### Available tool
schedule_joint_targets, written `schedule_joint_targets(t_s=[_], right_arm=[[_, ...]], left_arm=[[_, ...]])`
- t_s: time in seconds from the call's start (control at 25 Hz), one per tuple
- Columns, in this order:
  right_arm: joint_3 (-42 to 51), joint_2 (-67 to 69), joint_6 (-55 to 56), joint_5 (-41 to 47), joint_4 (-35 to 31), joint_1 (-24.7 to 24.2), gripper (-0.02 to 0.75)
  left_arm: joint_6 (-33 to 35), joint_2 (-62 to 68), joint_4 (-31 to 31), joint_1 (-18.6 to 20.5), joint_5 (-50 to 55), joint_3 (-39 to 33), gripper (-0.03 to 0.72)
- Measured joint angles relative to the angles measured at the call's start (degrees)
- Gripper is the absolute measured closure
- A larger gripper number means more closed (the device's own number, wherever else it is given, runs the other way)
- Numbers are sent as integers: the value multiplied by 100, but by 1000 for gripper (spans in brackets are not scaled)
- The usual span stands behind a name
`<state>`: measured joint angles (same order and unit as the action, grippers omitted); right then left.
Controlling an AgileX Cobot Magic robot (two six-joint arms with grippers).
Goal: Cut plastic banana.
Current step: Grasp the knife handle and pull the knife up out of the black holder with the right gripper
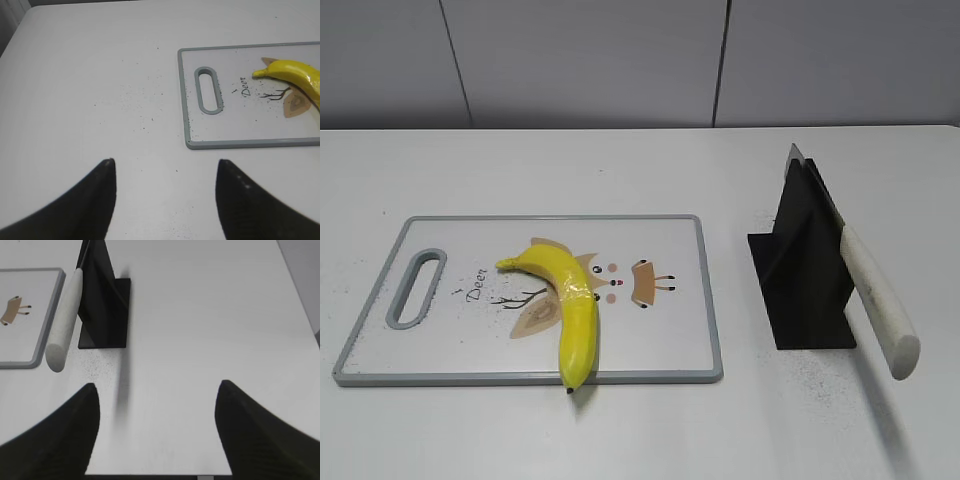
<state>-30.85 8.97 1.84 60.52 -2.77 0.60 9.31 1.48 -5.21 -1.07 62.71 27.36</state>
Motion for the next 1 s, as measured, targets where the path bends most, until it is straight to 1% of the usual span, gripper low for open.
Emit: schedule_joint_targets(t_s=[0.2, 0.32, 0.44, 0.6, 0.72, 0.84, 1.0], right_arm=[[-116, 729, -16, -30, -165, 34, 216], [-232, 966, -255, -43, -297, 179, 216], [-377, 1147, -392, -87, -331, 518, 216], [-582, 1553, 330, -142, -342, 1104, 216], [-711, 1946, 652, -149, -342, 1465, 216], [-938, 2402, 835, -49, -342, 1724, 216], [-1326, 3096, 918, 116, -342, 1906, 199]], left_arm=[[0, 0, 0, 0, 0, 0, 99], [0, 0, 0, 0, 0, 0, 99], [0, 0, 0, 0, 0, 0, 99], [0, 0, 0, 0, 0, 0, 99], [0, 0, 0, 0, 0, 0, 99], [0, 0, 0, 0, 0, 0, 100], [0, 0, 0, 0, 0, 0, 101]])
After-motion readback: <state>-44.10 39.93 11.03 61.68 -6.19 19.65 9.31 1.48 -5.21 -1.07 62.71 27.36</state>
